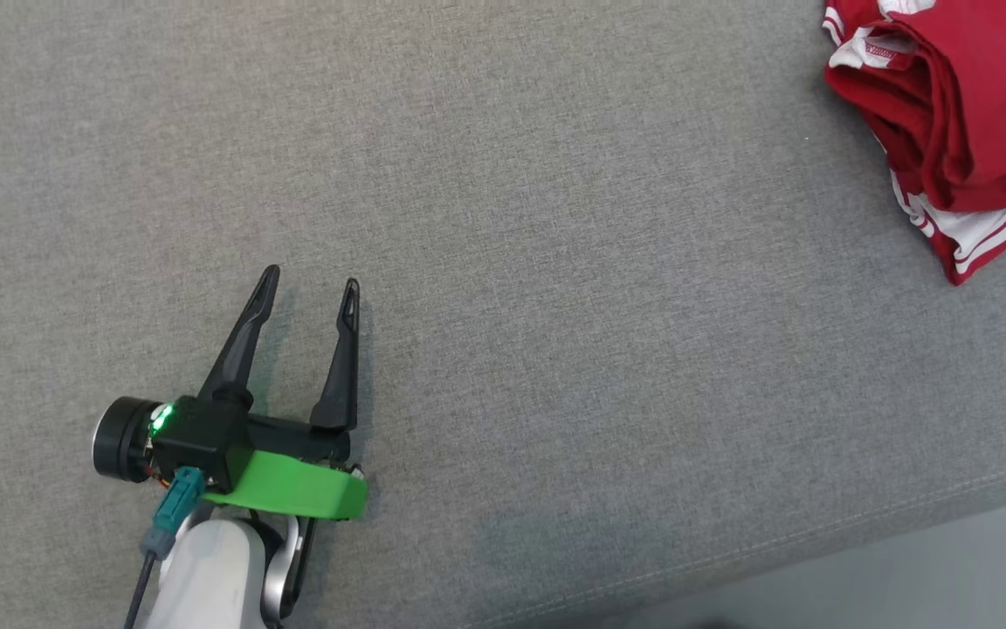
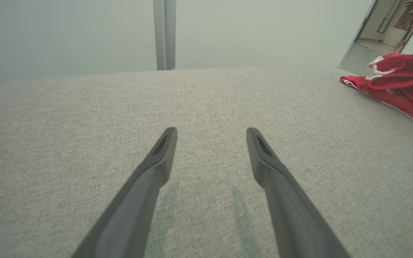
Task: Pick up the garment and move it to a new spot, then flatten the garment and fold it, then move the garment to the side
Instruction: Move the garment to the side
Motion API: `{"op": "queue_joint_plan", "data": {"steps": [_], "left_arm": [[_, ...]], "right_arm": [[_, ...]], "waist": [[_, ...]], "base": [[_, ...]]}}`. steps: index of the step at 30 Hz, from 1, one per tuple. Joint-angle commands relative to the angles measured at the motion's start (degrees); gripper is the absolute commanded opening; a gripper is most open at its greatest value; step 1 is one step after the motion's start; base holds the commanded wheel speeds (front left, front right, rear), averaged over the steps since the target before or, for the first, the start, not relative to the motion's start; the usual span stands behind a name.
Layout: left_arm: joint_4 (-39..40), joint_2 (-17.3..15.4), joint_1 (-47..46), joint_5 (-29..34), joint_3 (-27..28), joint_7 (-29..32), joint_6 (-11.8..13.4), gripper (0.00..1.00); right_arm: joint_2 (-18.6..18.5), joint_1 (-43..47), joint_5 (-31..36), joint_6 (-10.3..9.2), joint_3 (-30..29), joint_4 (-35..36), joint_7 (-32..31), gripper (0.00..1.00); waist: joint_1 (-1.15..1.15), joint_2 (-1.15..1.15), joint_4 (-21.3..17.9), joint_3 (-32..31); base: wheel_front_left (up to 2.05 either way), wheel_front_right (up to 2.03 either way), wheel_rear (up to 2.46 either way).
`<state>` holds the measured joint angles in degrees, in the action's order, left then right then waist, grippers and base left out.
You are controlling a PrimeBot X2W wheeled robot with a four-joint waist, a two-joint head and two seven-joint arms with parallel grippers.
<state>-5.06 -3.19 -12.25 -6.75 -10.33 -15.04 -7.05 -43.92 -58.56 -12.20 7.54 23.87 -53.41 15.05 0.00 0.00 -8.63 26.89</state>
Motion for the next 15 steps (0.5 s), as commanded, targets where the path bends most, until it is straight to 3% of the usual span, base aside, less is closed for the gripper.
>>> {"op": "queue_joint_plan", "data": {"steps": [1,5,8,15], "left_arm": [[-0.1,-0.1,0.4,-0.2,0.2,-0.1,-0.1,1.0],[-1.1,0.1,1.8,-1.2,0.7,-0.1,0.8,1.0],[-3.0,0.2,3.3,-2.5,0.9,-0.1,2.0,1.0],[-5.2,0.3,6.0,-6.9,0.5,-0.1,6.1,1.0]], "right_arm": [[0.9,1.4,1.9,-0.11,-2.1,0.9,0.2,1.0],[8.4,8.8,8.9,-0.1,-16.3,9.0,0.2,1.0],[14.1,15.0,12.0,-0.11,-22.4,14.5,0.2,1.0],[25.7,27.7,10.4,-0.1,-24.9,21.4,0.2,1.0]], "waist": [[0.0,0.0,0.4,-1.4],[0.0,0.0,1.1,-4.7],[0.0,0.0,1.8,-7.7],[0.0,0.0,5.1,-14.9]], "base": [[0.0,0.0,0.0],[0.0,0.0,0.0],[0.0,0.0,0.0],[0.0,0.0,0.0]]}}
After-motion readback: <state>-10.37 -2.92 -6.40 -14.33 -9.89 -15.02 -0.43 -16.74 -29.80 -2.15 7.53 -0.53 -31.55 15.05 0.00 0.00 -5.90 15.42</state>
